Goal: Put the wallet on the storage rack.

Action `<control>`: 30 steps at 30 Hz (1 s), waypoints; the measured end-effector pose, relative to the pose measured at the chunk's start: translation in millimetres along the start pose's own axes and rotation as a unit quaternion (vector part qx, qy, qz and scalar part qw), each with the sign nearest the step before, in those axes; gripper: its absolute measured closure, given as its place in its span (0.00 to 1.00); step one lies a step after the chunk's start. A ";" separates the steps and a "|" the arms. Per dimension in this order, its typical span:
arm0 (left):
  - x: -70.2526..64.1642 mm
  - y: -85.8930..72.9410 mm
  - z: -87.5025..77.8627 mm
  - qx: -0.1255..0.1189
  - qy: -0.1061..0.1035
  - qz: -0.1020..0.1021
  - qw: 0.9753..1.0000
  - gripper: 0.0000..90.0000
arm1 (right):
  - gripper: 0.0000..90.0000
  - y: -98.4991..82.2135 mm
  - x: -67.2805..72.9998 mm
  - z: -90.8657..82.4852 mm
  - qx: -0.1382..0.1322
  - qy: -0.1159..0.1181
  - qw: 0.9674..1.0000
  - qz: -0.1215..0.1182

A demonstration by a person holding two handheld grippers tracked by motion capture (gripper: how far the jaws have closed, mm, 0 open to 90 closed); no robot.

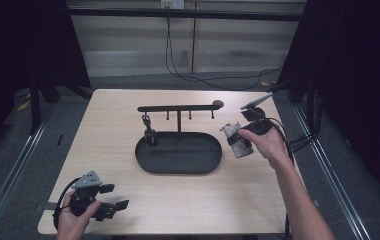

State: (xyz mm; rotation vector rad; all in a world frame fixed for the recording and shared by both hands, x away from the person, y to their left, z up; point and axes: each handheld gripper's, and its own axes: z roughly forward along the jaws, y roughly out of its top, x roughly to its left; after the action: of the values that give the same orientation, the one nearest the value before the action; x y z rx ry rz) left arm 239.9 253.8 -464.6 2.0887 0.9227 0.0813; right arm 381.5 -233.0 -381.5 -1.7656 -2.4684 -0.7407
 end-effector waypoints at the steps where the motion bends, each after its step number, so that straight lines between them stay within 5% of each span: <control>1: 0.0 0.0 0.0 0.000 0.000 0.000 1.000 0.19 | 0.37 0.3 1.4 0.8 -0.001 0.005 1.000 0.004; 10: 0.0 0.1 -0.9 -0.004 0.001 -0.004 1.000 0.19 | 0.37 3.8 8.6 7.8 -0.023 0.039 0.999 0.009; 30: -0.7 0.1 -3.7 -0.016 0.005 0.000 1.000 0.19 | 0.37 6.1 25.0 42.2 -0.046 0.075 0.996 0.019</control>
State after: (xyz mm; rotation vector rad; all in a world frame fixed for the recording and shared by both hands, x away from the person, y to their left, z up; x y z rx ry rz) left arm 238.1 255.8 -462.0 2.0605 0.9212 0.1070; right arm 388.7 -193.0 -409.7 -1.7108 -2.3342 -0.9591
